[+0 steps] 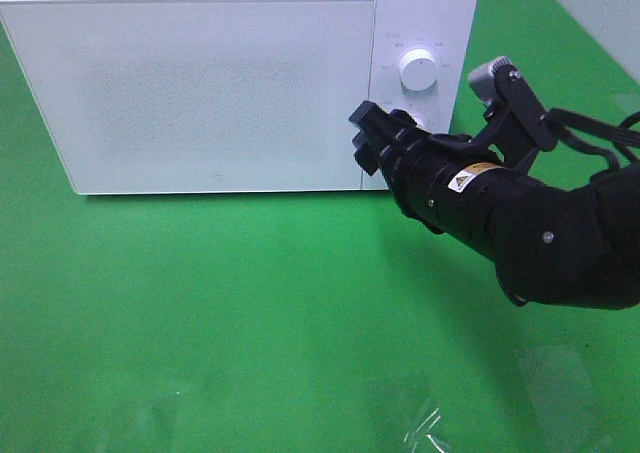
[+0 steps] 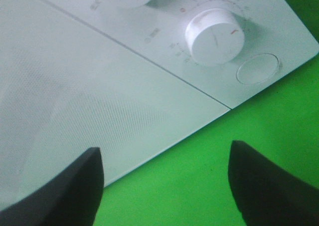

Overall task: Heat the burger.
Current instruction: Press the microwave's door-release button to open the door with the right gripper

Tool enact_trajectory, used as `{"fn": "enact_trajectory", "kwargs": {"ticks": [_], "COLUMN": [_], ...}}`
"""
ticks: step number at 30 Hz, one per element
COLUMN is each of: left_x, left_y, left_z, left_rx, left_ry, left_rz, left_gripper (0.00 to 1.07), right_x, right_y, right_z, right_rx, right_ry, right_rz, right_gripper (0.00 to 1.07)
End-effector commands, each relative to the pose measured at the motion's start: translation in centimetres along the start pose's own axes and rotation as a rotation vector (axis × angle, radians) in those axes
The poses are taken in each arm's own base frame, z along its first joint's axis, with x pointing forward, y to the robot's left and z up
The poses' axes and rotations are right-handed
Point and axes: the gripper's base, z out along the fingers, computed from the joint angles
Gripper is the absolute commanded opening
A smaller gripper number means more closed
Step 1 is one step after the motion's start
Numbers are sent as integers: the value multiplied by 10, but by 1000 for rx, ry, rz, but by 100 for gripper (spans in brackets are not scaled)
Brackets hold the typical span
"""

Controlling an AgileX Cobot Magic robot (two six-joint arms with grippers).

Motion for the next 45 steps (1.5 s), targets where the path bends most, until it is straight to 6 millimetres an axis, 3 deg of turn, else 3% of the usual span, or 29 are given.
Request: {"fn": "enact_trajectory", "kwargs": {"ticks": [1,8,16,21,29,39,45], "left_x": [1,1,1,1,1,1,1], "left_y": [0,0,0,0,0,0,0], "left_z": [-2,-2,-2,-2,-2,-2,-2], "left_rx": [-7,-7,-7,-7,-7,-7,-7], "left_ry": [-28,-28,-28,-28,-28,-28,-28], "left_rz": [-1,-1,-1,-1,-1,-1,-1], "left_gripper": [100,100,100,100,100,100,100], "right_x": [-3,-6,-8,-8,-35,-59,-79], "right_y": [5,15,22,24,9,17,33], "right_z": [-7,-24,-41,-45,-48,-58,-89], "right_rx": [-1,-26,-87,-99,-30,39,43], "right_ry": [56,189,301,329,472,626,619], "right_rz": [-175,-563,-812,-827,-818,-864,-866], "right_gripper": [67,67,67,67,67,67,67]}}
